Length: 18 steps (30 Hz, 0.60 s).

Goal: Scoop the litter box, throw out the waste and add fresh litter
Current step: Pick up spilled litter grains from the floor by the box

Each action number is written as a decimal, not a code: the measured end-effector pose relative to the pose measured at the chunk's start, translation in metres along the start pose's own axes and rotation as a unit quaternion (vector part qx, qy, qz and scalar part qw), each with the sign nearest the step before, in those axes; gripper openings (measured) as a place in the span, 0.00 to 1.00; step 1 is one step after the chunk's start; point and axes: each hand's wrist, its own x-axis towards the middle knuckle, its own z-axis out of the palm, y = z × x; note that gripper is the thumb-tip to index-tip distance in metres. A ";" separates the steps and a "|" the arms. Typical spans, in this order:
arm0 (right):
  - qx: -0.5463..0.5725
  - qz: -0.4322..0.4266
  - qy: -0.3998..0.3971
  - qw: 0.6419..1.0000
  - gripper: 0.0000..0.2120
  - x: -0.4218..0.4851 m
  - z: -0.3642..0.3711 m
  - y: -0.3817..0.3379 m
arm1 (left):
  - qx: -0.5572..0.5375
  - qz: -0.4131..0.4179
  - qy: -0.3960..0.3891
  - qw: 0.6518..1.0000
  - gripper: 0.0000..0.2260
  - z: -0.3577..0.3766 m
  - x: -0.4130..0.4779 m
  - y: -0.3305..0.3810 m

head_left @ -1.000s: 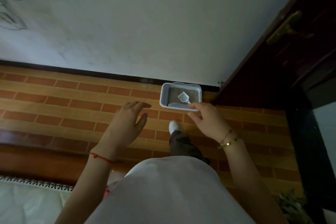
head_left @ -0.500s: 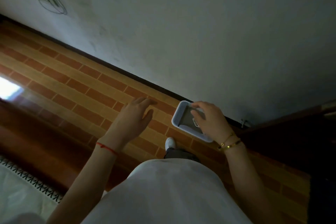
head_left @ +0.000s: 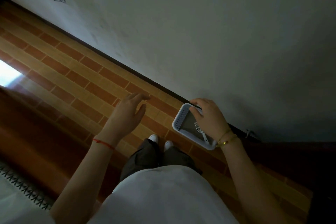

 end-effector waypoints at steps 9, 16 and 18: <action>-0.012 0.052 -0.012 0.998 0.15 0.083 0.076 0.067 | 0.005 0.016 -0.029 0.999 0.13 0.067 0.088 -0.076; -0.011 0.082 -0.025 0.996 0.15 0.176 0.185 0.155 | 0.000 0.020 -0.041 0.999 0.12 0.185 0.165 -0.165; -0.004 0.088 -0.030 0.996 0.14 0.204 0.221 0.181 | 0.000 0.021 -0.052 0.998 0.13 0.226 0.186 -0.194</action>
